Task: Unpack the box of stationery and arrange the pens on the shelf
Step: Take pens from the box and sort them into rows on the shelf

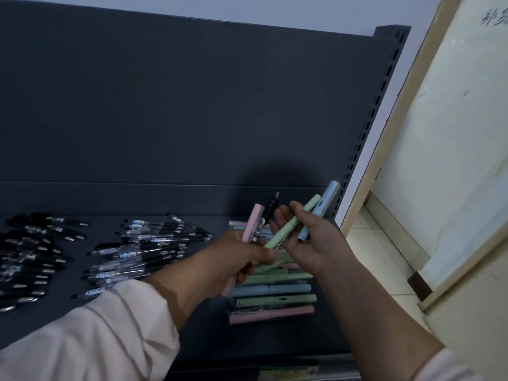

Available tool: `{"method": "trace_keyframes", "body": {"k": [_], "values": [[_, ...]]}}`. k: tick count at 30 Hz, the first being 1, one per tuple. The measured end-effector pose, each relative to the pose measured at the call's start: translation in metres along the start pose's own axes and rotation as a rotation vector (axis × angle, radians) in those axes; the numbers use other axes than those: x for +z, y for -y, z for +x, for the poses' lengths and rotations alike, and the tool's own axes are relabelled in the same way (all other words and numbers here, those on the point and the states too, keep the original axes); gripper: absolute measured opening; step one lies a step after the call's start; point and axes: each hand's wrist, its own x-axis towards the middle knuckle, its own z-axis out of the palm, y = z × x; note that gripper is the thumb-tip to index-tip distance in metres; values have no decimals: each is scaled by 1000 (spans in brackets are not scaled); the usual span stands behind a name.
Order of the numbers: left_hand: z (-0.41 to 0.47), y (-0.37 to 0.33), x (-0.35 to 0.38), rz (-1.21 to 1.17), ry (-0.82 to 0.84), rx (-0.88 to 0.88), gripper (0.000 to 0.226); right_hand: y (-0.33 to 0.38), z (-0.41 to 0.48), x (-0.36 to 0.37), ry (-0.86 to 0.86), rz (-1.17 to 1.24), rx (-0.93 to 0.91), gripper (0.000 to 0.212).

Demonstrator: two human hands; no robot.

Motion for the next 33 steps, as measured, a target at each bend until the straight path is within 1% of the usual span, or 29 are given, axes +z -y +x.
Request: {"method": "trace_keyframes", "body": {"k": [3, 5, 7, 11, 14, 18, 24, 26, 28, 30, 33], "values": [[5, 2, -11, -2, -90, 5, 18, 1, 2, -2, -37, -53, 8, 12], [9, 4, -21, 27, -141, 4, 16, 4, 6, -8, -104, -110, -30, 9], [13, 8, -27, 39, -173, 3, 14, 5, 11, -16, -175, -192, -82, 6], [18, 12, -30, 31, -192, 4, 14, 3, 16, -26, -258, -368, -131, 7], [21, 13, -28, 51, -191, 13, 12, 0, 16, -29, -247, -486, -153, 8], [22, 13, -27, 58, -177, 7, 10, 1, 16, -32, -240, -555, -182, 2], [24, 14, -24, 81, -149, 11, 9, 4, 15, -35, -260, -583, -170, 17], [25, 15, -26, 75, -160, 11, 8, 3, 15, -34, -268, -621, -163, 23], [28, 15, -29, 62, -163, 14, 7, 3, 14, -31, -245, -681, -152, 25], [29, 14, -33, 49, -168, 16, 8, 4, 15, -28, -214, -713, -151, 23], [30, 13, -38, 50, -195, 21, 8, 9, 16, -26, -155, -667, -146, 7]]}}
